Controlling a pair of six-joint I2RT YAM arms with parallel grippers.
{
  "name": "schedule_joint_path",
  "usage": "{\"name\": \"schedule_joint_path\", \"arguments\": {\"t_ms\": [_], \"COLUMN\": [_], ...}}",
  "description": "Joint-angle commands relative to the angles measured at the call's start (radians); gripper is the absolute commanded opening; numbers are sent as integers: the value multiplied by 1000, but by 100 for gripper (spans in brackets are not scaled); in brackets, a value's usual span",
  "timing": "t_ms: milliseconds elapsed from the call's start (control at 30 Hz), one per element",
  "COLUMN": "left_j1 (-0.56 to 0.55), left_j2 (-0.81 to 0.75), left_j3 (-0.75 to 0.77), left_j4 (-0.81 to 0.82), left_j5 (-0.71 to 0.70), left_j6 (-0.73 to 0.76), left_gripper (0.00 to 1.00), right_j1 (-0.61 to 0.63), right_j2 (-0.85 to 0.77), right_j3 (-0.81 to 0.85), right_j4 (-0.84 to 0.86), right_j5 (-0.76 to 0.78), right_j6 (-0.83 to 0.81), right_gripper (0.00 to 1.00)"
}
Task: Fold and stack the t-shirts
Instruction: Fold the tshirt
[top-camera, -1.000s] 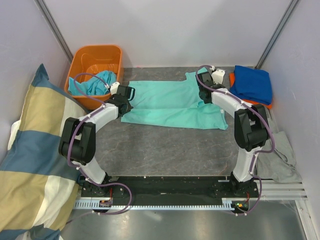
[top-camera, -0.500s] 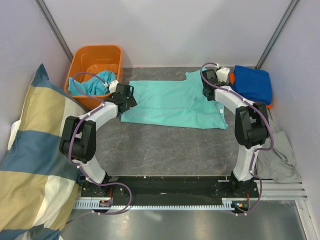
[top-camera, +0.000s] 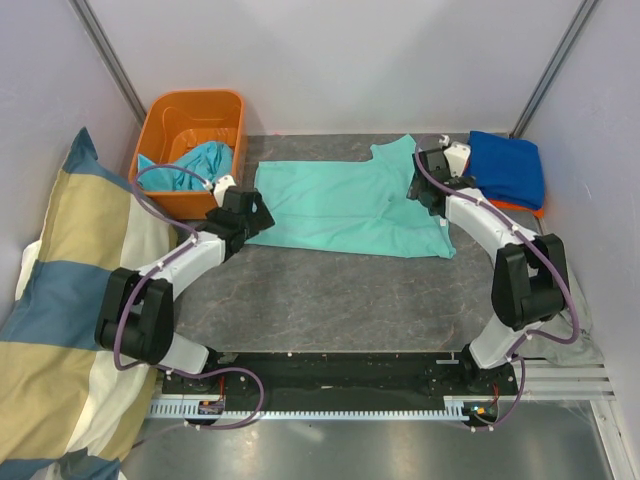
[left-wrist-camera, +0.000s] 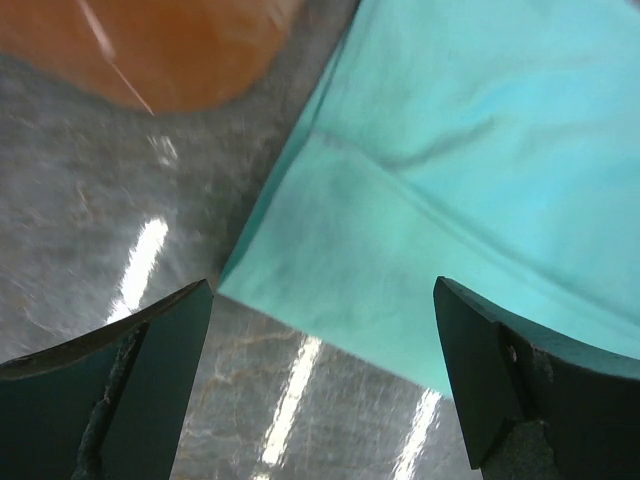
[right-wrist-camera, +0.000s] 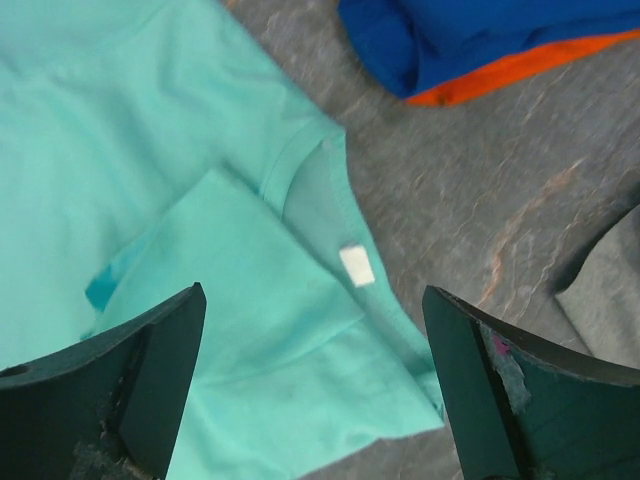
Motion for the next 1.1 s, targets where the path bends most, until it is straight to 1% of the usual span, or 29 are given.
{"name": "schedule_joint_path", "arguments": {"t_ms": [0,67,167,200,300,500,733,933,1067], "left_j1": [-58,-113,-189,-198,-226,-243,-256,-295,-321], "left_j2": [11,43,126,161,215,292,347,320,282], "left_j3": [-72,-57,27,67,120,173,150,29,-57], "left_j4": [140,186,179,177,174,165,65,25,-7], "left_j5": [63,62,13,8,4,-12,-15,-16,-21], "left_j6": [-7,21,76,85,111,162,136,53,9], "left_gripper": [100,100,100,100,100,100,100,100,100], "right_j1": [53,88,123,131,149,152,174,217,247], "right_j2": [-61,-57,-37,-25,-2,63,130,68,34], "right_j3": [-90,-109,-107,-106,-101,-106,-164,-261,-313], "right_j4": [5,9,13,13,15,35,53,27,-36], "right_j5": [-133,-155,-169,-169,-153,-152,-169,-183,-199], "right_j6": [-16,-23,-55,-61,-82,-110,-82,-15,31], "right_gripper": [98,98,98,98,98,98,98,98,98]}}
